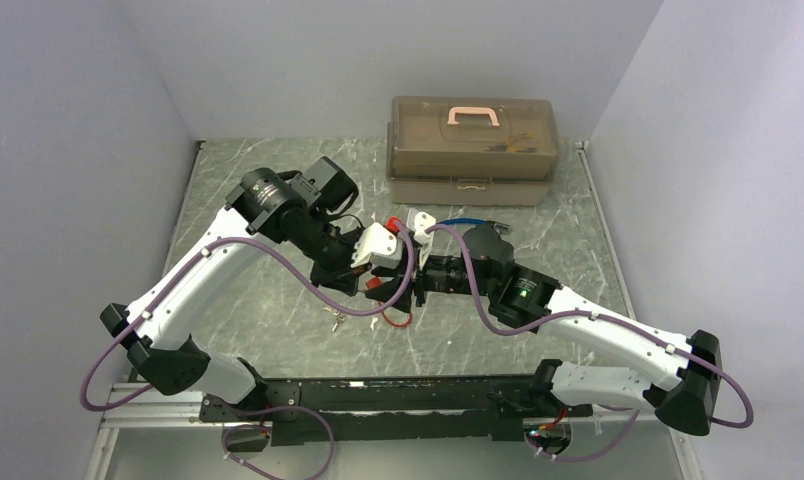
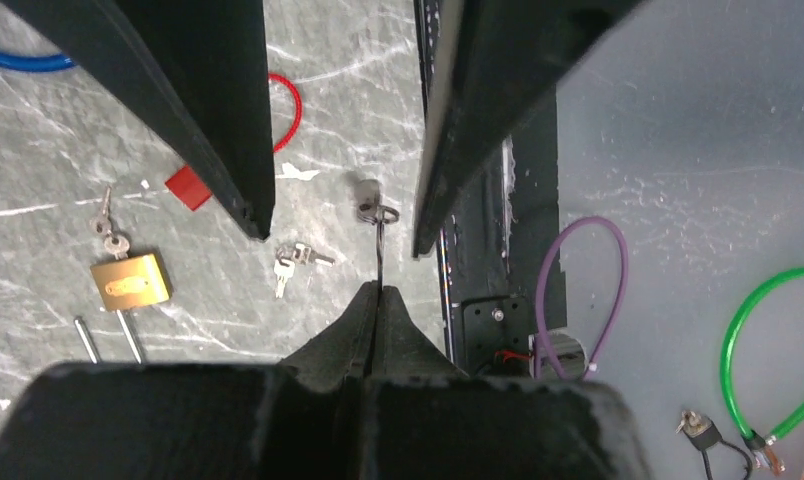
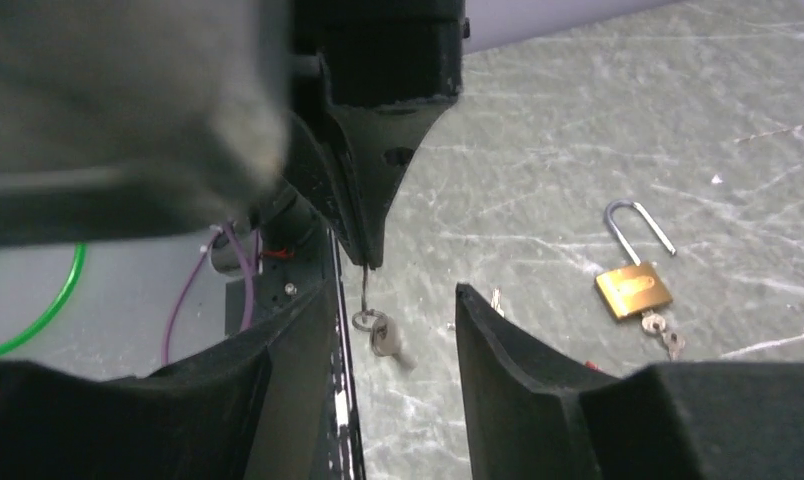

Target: Unlock with the key

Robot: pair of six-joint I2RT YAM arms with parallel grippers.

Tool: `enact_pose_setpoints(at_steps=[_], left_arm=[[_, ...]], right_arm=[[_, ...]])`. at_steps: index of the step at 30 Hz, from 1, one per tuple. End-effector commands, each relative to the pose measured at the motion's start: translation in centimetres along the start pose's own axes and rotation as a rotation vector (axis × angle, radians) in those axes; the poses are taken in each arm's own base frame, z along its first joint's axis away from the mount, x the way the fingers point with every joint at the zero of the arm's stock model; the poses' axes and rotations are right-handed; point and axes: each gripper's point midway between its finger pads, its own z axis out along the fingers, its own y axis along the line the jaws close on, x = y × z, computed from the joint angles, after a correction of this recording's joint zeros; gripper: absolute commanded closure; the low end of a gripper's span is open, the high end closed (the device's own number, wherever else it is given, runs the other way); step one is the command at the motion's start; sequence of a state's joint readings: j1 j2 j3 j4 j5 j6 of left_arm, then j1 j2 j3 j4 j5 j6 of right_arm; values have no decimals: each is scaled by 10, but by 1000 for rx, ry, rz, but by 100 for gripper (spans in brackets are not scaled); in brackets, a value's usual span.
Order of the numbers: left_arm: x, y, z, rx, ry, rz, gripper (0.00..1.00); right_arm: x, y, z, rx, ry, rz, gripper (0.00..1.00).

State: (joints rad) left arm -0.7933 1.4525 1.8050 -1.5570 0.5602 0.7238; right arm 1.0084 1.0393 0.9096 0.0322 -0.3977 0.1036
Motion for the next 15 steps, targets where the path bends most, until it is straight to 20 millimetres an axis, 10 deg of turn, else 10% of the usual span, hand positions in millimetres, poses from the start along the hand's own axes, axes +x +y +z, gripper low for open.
enact_pose_setpoints(at_steps=[1, 15], left_arm=[[-4, -13, -5, 39, -38, -21, 100], [-7, -14, -8, 35, -53, -19, 100]], right_arm=[[-27, 11, 6, -76, -68, -16, 53], [-23, 11, 11, -84, -64, 6, 62]])
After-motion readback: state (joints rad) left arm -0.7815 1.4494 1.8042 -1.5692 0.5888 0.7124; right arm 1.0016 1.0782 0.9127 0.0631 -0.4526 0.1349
